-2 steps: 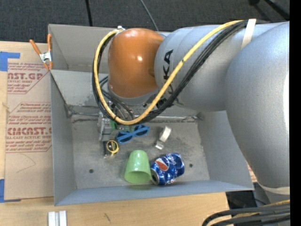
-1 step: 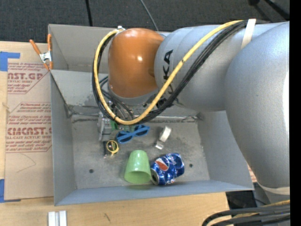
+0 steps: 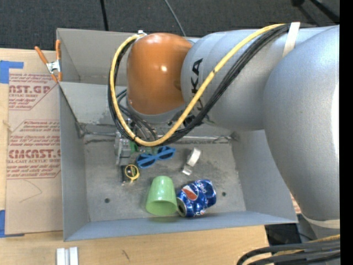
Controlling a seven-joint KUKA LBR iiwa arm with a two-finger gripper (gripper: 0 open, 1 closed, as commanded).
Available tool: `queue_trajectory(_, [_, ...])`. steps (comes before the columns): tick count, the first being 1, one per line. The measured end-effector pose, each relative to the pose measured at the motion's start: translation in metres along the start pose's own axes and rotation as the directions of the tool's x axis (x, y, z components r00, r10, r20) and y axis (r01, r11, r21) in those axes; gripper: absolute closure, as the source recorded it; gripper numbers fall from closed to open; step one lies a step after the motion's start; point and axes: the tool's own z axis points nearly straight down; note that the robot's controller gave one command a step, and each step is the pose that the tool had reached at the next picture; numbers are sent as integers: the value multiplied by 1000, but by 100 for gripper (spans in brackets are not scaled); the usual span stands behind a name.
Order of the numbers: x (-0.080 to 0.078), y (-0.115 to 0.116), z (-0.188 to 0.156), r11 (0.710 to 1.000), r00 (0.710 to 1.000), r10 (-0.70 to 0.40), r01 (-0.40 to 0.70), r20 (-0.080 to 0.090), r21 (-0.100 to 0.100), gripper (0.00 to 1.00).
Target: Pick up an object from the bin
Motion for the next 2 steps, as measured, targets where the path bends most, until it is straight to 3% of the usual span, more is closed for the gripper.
queue_trajectory(2, [0, 0, 0, 1000, 1000, 0, 0, 0, 0, 100])
